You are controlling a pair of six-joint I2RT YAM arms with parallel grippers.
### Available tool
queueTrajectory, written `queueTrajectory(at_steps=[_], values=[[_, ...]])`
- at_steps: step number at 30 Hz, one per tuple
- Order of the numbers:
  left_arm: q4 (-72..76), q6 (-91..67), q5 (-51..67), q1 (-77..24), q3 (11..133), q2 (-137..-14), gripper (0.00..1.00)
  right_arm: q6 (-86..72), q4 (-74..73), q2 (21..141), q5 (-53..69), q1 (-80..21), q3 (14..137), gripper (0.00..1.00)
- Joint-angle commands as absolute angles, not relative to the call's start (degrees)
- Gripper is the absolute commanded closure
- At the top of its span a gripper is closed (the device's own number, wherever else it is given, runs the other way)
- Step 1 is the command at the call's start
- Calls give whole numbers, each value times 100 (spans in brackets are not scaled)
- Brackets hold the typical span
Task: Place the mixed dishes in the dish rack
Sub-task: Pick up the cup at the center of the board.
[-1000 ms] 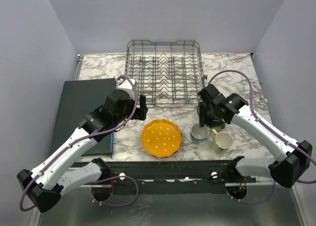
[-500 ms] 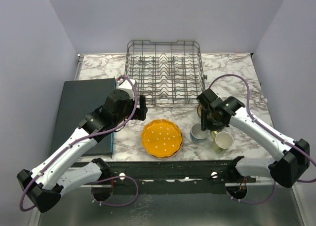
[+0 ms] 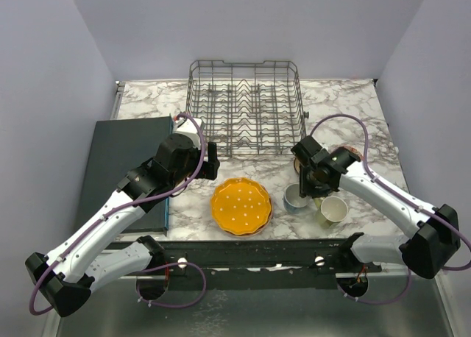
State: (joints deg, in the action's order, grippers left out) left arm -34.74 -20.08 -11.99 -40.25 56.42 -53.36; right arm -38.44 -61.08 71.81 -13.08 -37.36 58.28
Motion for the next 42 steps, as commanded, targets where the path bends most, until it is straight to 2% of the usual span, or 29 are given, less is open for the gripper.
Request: queueTrajectory(at_steps=[1, 13, 24, 27, 31, 42], values=[[-3383, -1969, -1248, -4023, 5599, -5282, 13, -3981, -5937, 7239, -1514, -3771, 5703, 61], [-3384, -1969, -1230, -4023, 5598, -5335, 13, -3986, -5753, 7330, -1461, -3766, 5507, 65], [-3383, -1969, -1244, -4025, 5599, -5362, 13, -3973, -5632, 7329, -1440, -3764, 5454, 76], [-3381, -1969, -1240, -4019, 5591, -5369, 13, -3971, -5616, 7323, -1475, -3765, 5483, 84], [-3383, -1970, -1239, -4024, 5599, -5384, 13, -3966, -5611, 7269, -1526, -3770, 5486, 99], [-3384, -1969, -1198, -4019, 5585, -5427, 13, -3859, -5772, 6826, -1686, -3770, 5713, 99]])
